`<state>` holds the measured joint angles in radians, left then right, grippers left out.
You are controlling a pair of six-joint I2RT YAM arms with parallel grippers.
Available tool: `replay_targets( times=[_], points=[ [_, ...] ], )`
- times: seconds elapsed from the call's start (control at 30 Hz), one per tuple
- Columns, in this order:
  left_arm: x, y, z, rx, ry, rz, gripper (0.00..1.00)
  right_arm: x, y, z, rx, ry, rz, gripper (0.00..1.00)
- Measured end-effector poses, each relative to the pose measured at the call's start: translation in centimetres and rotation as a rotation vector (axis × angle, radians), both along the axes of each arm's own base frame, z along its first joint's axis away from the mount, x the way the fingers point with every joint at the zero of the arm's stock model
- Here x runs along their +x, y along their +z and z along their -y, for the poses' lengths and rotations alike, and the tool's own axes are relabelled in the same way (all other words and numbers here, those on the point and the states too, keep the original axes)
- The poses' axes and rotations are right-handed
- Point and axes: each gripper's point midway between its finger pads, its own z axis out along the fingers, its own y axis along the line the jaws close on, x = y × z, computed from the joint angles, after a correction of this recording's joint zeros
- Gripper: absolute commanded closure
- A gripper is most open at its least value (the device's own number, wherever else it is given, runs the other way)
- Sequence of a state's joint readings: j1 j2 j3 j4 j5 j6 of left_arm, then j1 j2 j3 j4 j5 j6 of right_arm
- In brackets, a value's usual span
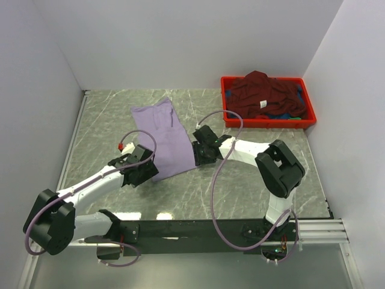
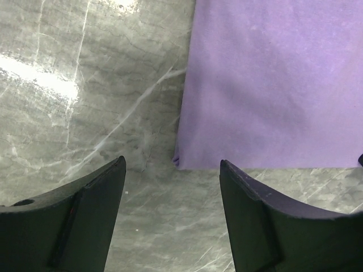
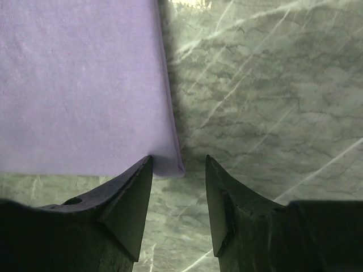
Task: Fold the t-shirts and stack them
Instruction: Fold the tshirt
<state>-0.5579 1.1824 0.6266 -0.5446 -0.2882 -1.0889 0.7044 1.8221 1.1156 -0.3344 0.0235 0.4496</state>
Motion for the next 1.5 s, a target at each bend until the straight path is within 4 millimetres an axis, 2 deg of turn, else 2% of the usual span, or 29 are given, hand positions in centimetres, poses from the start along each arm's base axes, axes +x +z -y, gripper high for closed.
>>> replay_targets(
  times=[0.33, 0.5, 0.63, 0.73, 0.77, 0.93, 1.13, 1.27, 1.37, 1.5],
  points=[
    [0.2, -0.1, 0.2, 0.026, -0.008, -0.022, 0.28, -0.4, -0.4, -0.8, -0.124, 0.027, 0.027, 0.56],
    [0.4, -0.2, 0.4, 0.038, -0.013, -0.028, 0.28, -0.7, -0.4, -0.9, -0.152, 0.021, 0.025, 0.63],
    [0.2, -0.5, 0.4, 0.061, -0.017, -0.051, 0.28, -0.7, -0.4, -1.3, -0.15, 0.019, 0.019, 0.78],
    [-0.1, -0.9, 0.2, 0.081, -0.014, -0.079, 0.31, -0.9, -0.3, -1.6, -0.147, 0.022, 0.021, 0.99],
    [-0.1, -1.0, 0.1, 0.087, -0.013, -0.082, 0.31, -0.9, -0.3, -1.6, -0.149, 0.021, 0.023, 1.0],
    [0.1, -1.2, 0.2, 0.099, -0.014, -0.094, 0.41, -0.8, -0.3, -1.5, -0.152, 0.021, 0.025, 1.0],
    [0.5, -1.3, 0.7, 0.115, -0.02, -0.103, 0.61, -0.8, -0.3, -1.5, -0.152, 0.023, 0.026, 1.0],
    [0.4, -1.6, 1.1, 0.133, -0.036, -0.118, 0.62, -0.8, -0.3, -1.5, -0.154, 0.028, 0.027, 1.0],
    [0.2, -1.9, 1.2, 0.143, -0.046, -0.13, 0.56, -0.8, -0.3, -1.5, -0.155, 0.031, 0.028, 1.0],
    [-0.1, -2.8, 1.2, 0.164, -0.049, -0.159, 0.55, -0.8, -0.3, -1.5, -0.156, 0.035, 0.029, 1.0]
  ],
)
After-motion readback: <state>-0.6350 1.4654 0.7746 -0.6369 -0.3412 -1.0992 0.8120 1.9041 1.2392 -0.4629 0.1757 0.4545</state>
